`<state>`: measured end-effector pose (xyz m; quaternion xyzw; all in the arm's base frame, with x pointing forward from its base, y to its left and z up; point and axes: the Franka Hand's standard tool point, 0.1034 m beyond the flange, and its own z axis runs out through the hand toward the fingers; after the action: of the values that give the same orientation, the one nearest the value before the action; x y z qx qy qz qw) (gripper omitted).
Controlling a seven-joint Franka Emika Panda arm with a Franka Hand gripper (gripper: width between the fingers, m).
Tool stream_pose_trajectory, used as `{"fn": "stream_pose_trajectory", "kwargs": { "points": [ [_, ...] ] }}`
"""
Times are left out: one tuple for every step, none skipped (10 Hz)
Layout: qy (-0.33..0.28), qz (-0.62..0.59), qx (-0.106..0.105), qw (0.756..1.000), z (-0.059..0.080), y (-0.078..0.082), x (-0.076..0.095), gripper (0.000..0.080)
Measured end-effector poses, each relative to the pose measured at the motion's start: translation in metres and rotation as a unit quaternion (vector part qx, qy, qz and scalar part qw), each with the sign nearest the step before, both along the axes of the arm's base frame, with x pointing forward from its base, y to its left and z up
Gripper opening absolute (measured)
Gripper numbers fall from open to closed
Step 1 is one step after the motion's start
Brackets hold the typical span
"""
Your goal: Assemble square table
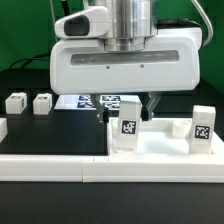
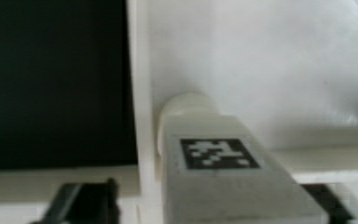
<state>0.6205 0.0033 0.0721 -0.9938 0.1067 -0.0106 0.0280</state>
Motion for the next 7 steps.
{"fn": "stream_pose_trajectory", "kwargs": {
  "points": [
    [0.001,-0.027,0.001,1.0,0.0,0.0,0.0,0.0288],
    [0.004,-0.087,0.002,0.996,0.0002,0.0006,0.0003,0.0288],
    [0.01,-0.201,0.003,0.979,0.0011,0.0015,0.0009,0.0288],
    [0.015,-0.308,0.003,0.951,0.002,0.0029,0.0011,0.0288],
    [0.021,-0.367,0.003,0.93,0.0014,0.0035,0.0018,0.0288],
    [0.041,-0.487,0.007,0.872,0.0007,0.0075,0.0041,0.0288],
    [0.049,-0.604,0.027,0.795,-0.0019,0.0063,0.0053,0.0289]
  ]
}}
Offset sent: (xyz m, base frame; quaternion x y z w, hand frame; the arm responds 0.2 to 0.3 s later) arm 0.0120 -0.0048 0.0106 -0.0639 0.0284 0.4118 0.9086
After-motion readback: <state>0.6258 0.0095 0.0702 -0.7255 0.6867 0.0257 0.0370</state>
